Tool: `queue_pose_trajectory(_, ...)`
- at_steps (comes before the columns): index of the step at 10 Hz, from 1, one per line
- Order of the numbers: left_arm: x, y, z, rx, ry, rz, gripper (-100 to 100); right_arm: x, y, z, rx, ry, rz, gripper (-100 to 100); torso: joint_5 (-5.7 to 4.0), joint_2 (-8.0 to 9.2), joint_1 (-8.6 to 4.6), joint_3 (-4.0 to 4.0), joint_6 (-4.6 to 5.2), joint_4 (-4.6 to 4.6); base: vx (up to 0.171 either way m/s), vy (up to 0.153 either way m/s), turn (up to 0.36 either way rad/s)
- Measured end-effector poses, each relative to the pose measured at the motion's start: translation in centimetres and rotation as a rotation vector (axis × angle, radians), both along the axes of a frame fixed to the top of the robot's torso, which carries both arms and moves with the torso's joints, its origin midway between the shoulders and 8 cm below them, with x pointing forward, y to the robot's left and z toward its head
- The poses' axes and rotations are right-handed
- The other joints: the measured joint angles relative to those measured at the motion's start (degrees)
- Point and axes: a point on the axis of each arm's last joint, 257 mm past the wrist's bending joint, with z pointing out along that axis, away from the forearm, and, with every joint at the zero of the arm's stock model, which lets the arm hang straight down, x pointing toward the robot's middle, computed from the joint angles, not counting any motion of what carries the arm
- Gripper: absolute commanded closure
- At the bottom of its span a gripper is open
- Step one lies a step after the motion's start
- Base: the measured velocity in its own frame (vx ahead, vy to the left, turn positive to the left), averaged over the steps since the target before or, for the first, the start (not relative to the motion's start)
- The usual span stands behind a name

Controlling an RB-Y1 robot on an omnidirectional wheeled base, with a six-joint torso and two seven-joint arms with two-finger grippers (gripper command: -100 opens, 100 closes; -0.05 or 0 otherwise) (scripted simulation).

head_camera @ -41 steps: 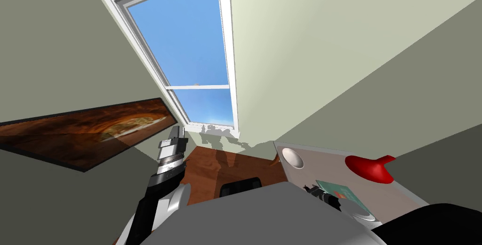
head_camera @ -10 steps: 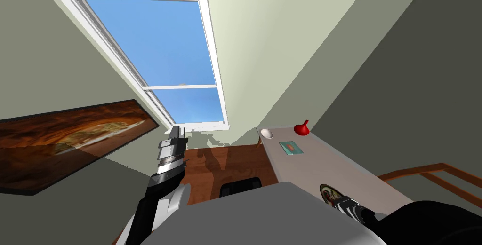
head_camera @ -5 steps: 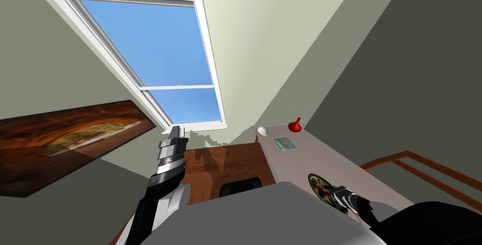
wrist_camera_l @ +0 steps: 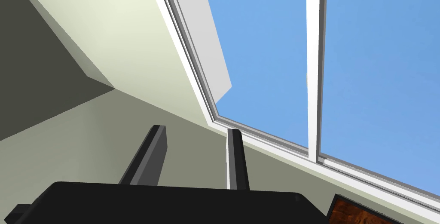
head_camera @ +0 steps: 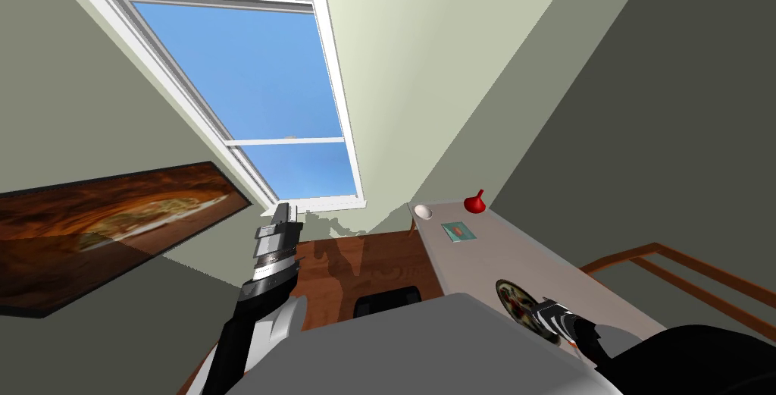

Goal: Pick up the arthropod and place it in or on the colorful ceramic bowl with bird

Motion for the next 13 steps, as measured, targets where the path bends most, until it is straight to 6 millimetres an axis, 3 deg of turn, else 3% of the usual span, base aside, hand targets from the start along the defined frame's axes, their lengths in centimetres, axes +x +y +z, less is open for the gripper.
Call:
queue_pose_trajectory(1,0.0,0.0,0.0,0.000,0.000,0.000,0,0.0,0.0,0.0,0.000,0.000,0.000,0,0.00,0.00,0.00,0.00,0.00,0.00,0.000,0.000,0.000)
queue_pose_trajectory(2,0.0,0.0,0.0,0.000,0.000,0.000,0,0.0,0.0,0.0,0.000,0.000,0.000,-100,0.00,0.00,0.00,0.00,0.00,0.00,0.005,0.054,-0.002)
queue_pose_trajectory(8,0.0,0.0,0.0,0.000,0.000,0.000,0,0.0,-3.8,4.8,-0.003,-0.004,0.006,-100,0.05,-0.01,0.19,-0.01,0.00,0.00,0.005,0.059,-0.007)
queue_pose_trajectory(9,0.0,0.0,0.0,0.000,0.000,0.000,0,0.0,-3.8,4.8,-0.002,-0.004,0.006,0,0.02,-0.01,0.10,0.00,0.00,0.00,0.000,0.000,0.000)
queue_pose_trajectory(13,0.0,0.0,0.0,0.000,0.000,0.000,0,0.0,-3.8,4.8,-0.002,-0.004,0.006,0,-0.01,0.00,0.00,0.00,0.00,0.00,0.000,0.000,0.000)
